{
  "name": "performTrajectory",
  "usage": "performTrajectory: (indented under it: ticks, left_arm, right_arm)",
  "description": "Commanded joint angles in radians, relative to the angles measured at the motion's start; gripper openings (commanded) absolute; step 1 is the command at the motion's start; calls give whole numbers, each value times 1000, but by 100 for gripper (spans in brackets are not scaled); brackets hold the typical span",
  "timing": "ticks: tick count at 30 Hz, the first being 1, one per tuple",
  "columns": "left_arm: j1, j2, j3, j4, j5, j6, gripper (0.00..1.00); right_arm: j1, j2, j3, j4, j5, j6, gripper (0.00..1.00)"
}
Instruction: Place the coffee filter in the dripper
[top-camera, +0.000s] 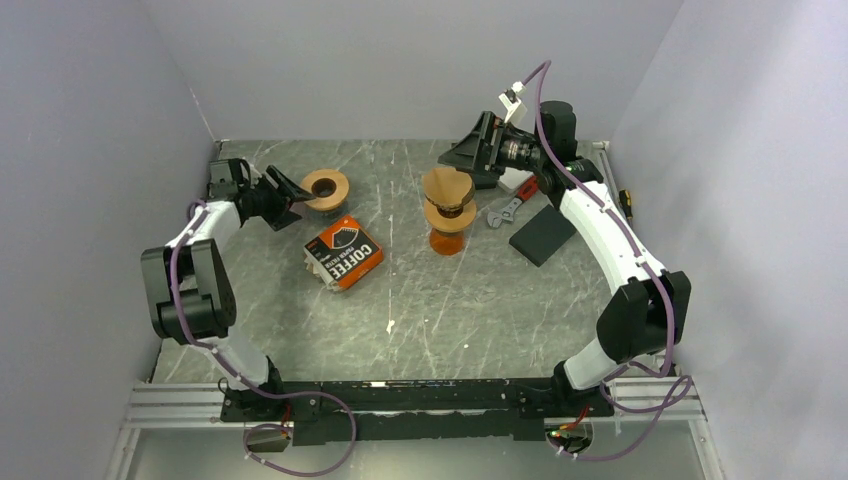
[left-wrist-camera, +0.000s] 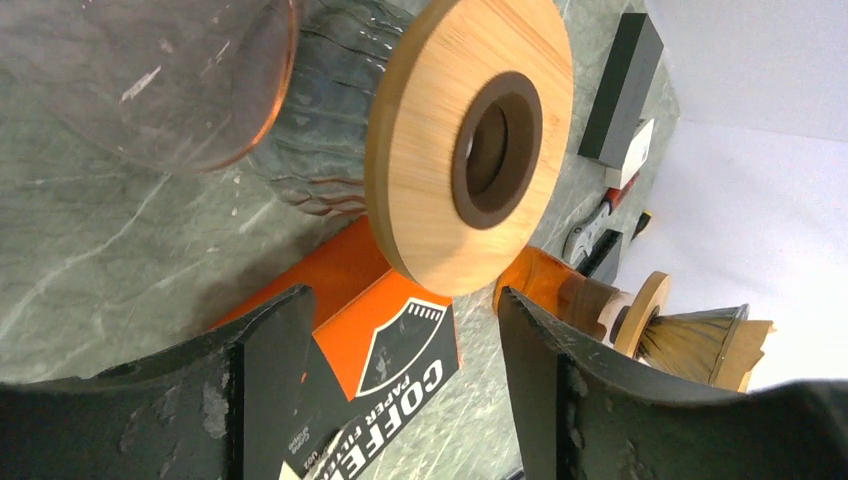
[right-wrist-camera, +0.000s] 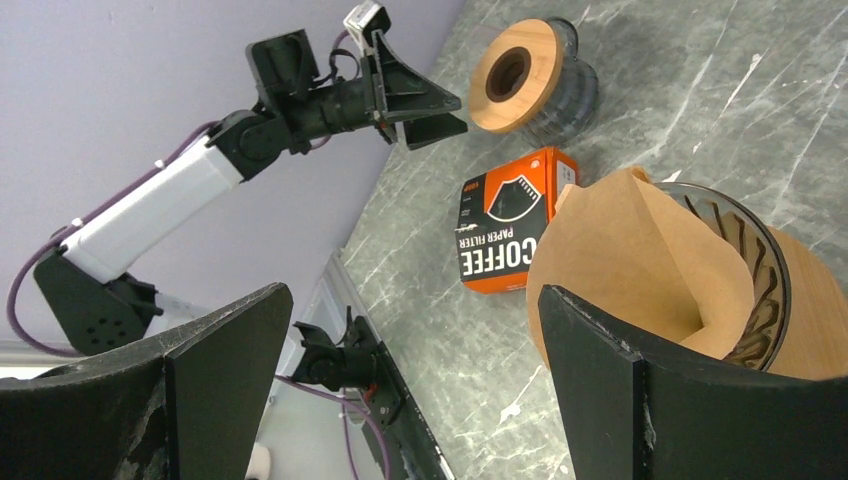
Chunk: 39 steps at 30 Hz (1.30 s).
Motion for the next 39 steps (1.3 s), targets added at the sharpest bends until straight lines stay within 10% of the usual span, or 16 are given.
performTrajectory:
  ticks: [1,16,39]
  left_arm:
    - [4,-111,27,-64,-39,81,74]
    - [10,-278,-46,-101,-306,155,74]
    - [79,176,245,17,-126,11,47]
  right_arm:
    - [-7,-28,5,25,-5,-21,100]
    - [-12,-42,-22,30,-1,-23,100]
    - [-54,12,-2,14,-27,-35,100]
